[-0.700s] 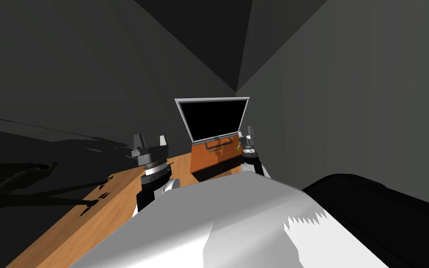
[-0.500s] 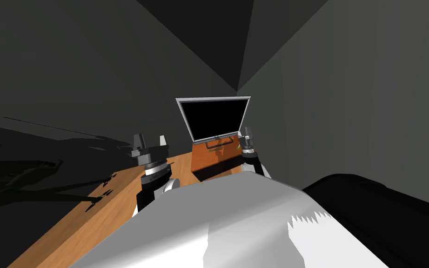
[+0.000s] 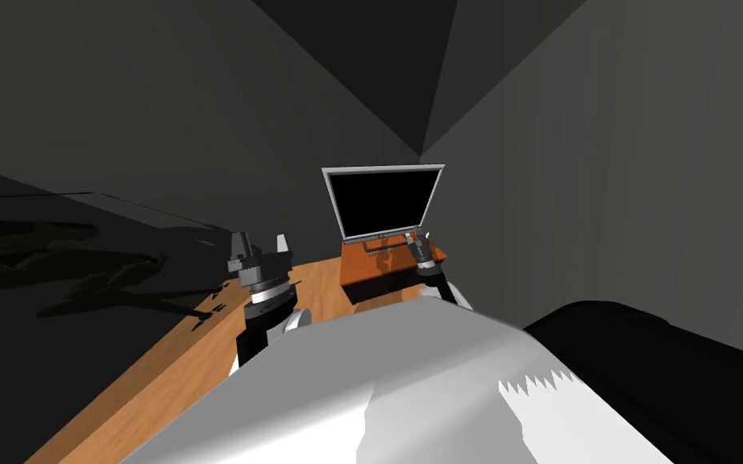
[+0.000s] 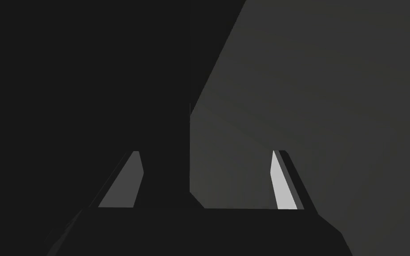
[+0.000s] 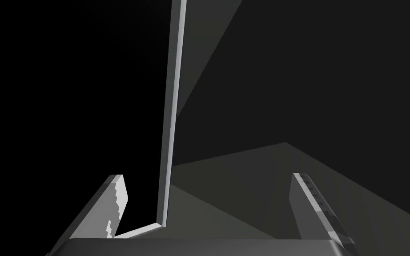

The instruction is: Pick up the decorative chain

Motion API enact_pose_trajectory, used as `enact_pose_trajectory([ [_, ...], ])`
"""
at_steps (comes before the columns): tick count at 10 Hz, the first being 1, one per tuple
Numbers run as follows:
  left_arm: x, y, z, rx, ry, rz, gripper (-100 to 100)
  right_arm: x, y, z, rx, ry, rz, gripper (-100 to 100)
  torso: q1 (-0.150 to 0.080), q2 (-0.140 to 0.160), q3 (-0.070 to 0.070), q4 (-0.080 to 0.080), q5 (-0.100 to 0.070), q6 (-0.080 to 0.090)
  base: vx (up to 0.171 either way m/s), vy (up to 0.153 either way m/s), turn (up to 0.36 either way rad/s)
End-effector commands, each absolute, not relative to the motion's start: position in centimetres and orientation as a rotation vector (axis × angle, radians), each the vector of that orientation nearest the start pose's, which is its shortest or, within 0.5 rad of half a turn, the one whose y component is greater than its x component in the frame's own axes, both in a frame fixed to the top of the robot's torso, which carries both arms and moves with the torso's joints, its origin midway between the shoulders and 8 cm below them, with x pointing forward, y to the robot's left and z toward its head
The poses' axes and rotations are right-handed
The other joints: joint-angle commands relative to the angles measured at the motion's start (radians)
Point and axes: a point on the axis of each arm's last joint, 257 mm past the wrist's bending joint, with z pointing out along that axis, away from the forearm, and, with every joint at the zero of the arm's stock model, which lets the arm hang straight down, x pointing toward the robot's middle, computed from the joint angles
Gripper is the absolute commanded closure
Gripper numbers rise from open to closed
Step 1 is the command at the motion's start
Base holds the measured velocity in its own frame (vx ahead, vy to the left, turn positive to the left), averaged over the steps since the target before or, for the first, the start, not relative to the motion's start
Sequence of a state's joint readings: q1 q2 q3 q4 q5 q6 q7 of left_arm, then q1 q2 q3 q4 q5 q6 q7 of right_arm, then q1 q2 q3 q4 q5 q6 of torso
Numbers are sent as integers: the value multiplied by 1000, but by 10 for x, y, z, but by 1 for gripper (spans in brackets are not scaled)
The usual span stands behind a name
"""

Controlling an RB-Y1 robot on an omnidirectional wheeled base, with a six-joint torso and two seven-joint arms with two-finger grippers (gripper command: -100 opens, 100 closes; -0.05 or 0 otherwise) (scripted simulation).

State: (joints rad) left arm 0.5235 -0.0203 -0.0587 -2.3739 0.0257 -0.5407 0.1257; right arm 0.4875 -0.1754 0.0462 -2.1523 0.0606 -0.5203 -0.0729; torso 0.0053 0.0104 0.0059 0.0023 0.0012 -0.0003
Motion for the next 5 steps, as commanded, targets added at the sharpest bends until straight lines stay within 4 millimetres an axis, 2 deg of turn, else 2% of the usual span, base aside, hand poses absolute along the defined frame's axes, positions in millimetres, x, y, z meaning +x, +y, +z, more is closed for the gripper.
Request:
enact_pose_trajectory([
  [1,316,265,65,-644,466,-1510,0,371,-240,-54,585,943,1317,-100,0,0,0,0,0,0,-176,102,274],
  [2,316,265,65,-644,466,-1510,0,371,-240,-54,581,948,1316,-100,1,1,1,0,0,0,-111,54,57],
  [4,316,265,65,-644,466,-1510,0,376,-239,-93,556,1077,1248,-100,-3,-3,-2,-1,-1,1,-107,67,235],
  [5,316,265,65,-644,466,-1510,0,376,-239,-96,557,1083,1246,-100,-2,-2,-1,0,0,0,-104,48,114],
])
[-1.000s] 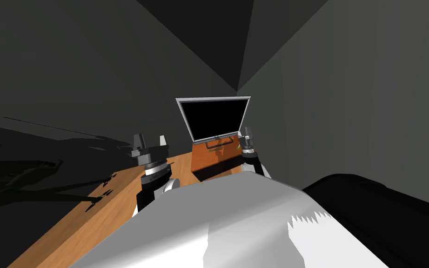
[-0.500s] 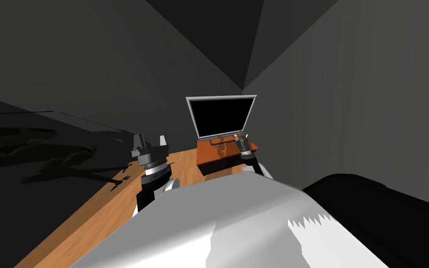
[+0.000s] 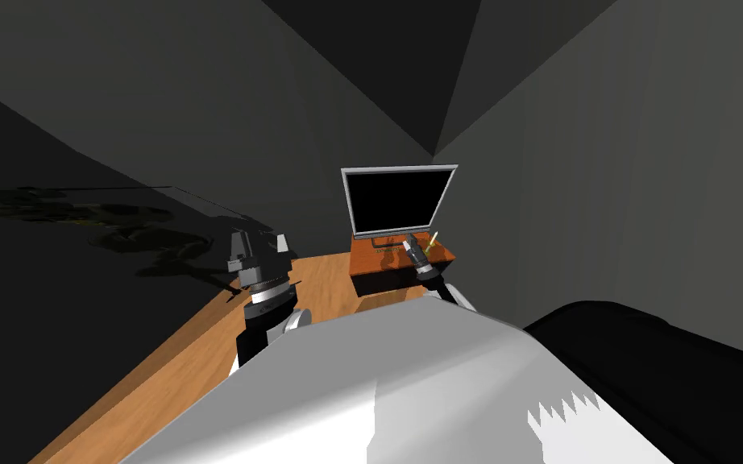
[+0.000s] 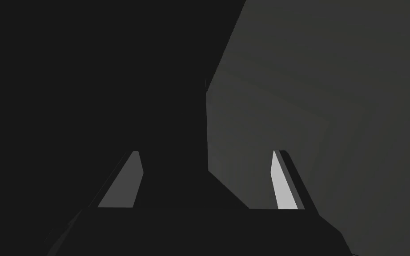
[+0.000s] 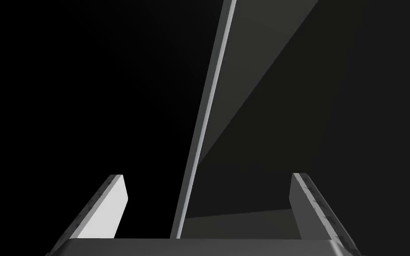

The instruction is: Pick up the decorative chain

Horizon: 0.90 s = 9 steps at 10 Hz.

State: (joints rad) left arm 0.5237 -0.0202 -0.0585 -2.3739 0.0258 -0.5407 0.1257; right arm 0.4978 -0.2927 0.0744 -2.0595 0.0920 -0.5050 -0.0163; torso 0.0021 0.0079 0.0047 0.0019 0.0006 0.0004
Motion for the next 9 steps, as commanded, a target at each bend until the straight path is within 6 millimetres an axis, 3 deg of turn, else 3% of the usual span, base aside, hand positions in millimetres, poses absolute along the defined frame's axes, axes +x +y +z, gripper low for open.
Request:
enact_pose_trajectory([
  [1,316,265,65,-644,466,-1510,0,378,-240,-116,540,1150,1205,-100,0,0,0,0,0,0,-115,35,236],
  [2,316,265,65,-644,466,-1510,0,378,-241,-120,546,1156,1201,-100,-1,0,0,0,0,-1,-80,29,117],
  [3,316,265,65,-644,466,-1510,0,378,-243,-141,525,1223,1157,-100,-2,-1,-1,0,0,0,-73,43,256],
  [4,316,265,65,-644,466,-1510,0,378,-245,-147,534,1232,1151,-100,-1,-2,-1,0,0,-1,-64,36,123],
  [9,316,265,65,-644,466,-1510,0,371,-262,-224,478,1451,988,-100,-2,-4,-2,-1,-1,0,-47,39,243],
])
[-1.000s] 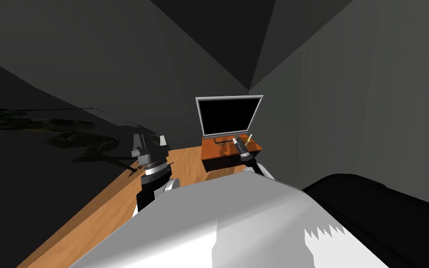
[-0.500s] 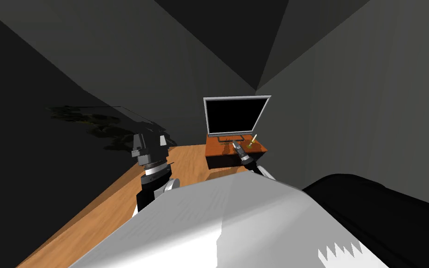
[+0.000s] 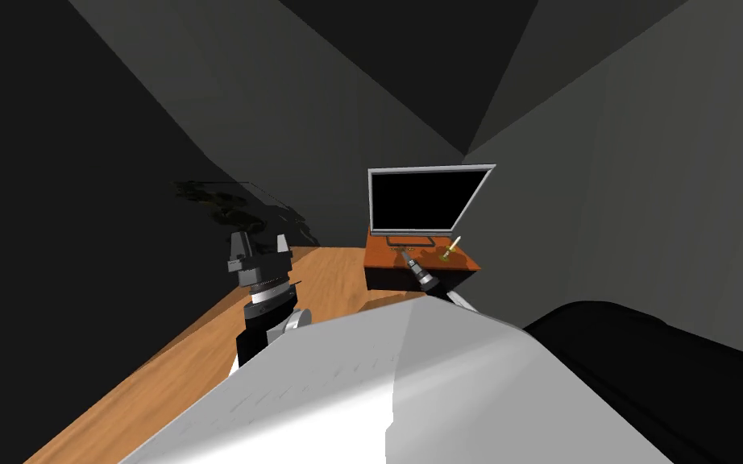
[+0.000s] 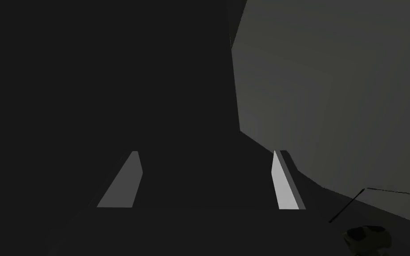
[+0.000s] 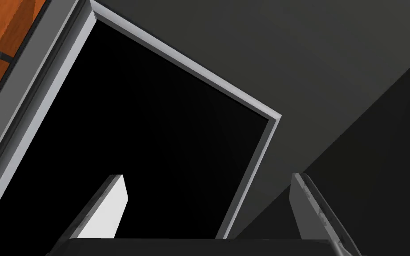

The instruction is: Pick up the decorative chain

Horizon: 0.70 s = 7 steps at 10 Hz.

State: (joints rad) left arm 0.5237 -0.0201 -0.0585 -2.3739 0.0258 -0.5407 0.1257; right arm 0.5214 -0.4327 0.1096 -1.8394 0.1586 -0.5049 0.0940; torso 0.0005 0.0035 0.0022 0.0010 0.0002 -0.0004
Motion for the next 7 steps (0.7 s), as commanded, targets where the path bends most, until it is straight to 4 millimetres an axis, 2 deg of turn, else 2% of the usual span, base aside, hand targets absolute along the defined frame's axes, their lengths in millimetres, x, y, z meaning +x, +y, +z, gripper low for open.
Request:
enact_pose_trajectory([
  [1,316,265,65,-644,466,-1510,0,370,-267,-235,494,1469,976,-100,0,0,0,0,0,0,-32,30,166],
  [2,316,265,65,-644,466,-1510,0,365,-273,-258,466,1536,920,-100,-1,0,0,0,0,1,-44,35,333],
  [3,316,265,65,-644,466,-1510,0,364,-277,-266,478,1549,911,-100,-1,0,0,0,0,0,-31,17,198],
  [4,316,265,65,-644,466,-1510,0,357,-284,-288,447,1615,854,-100,-2,0,0,0,0,1,-24,21,360],
  [5,316,265,65,-644,466,-1510,0,355,-289,-297,460,1630,842,-100,-2,-1,0,0,0,0,-19,12,181],
  [6,316,265,65,-644,466,-1510,0,347,-297,-318,426,1692,786,-100,-3,-1,-1,0,-1,1,-13,23,351],
  [7,316,265,65,-644,466,-1510,0,345,-301,-325,437,1707,775,-100,-2,-2,-1,0,0,0,-6,11,199],
])
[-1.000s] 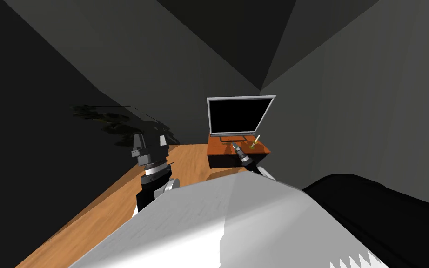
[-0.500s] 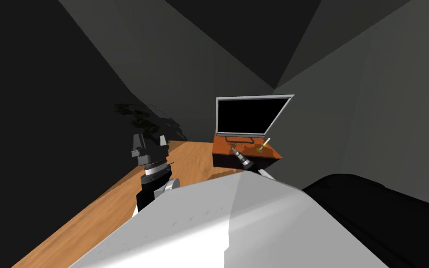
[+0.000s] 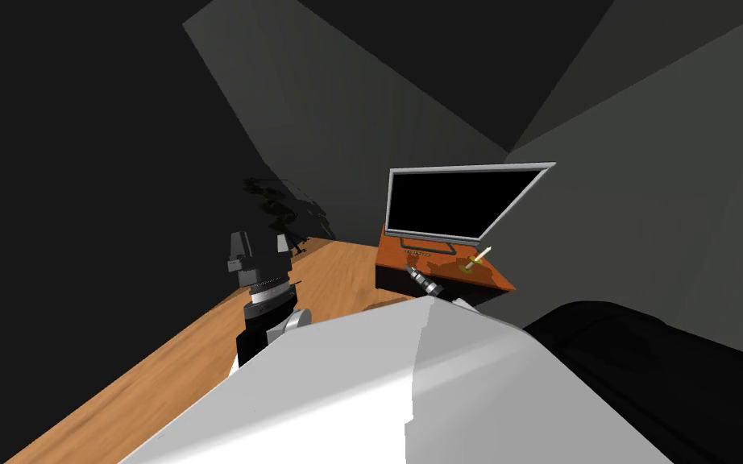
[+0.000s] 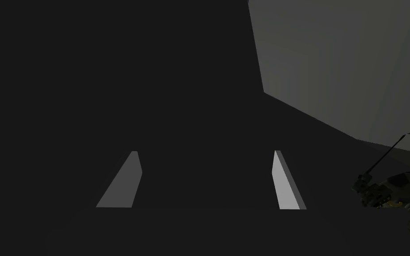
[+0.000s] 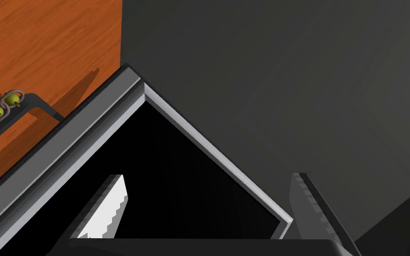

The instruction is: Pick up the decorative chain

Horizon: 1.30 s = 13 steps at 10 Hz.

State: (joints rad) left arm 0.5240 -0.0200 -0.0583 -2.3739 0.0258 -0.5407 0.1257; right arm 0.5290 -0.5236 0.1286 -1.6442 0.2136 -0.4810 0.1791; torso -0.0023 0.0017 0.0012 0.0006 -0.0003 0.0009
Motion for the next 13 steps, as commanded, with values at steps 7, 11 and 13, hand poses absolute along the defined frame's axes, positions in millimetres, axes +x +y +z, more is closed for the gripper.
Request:
enact_pose_trajectory([
  [7,316,265,65,-644,466,-1510,0,305,-345,-402,358,1923,568,-100,-1,-1,-1,0,0,0,6,1,215],
  [11,316,265,65,-644,466,-1510,0,278,-373,-439,351,2025,470,-100,-2,-2,-1,0,0,-1,17,-15,208],
  [13,316,265,65,-644,466,-1509,0,267,-384,-450,303,2071,414,-100,-2,-2,-1,0,0,1,16,-15,205],
])
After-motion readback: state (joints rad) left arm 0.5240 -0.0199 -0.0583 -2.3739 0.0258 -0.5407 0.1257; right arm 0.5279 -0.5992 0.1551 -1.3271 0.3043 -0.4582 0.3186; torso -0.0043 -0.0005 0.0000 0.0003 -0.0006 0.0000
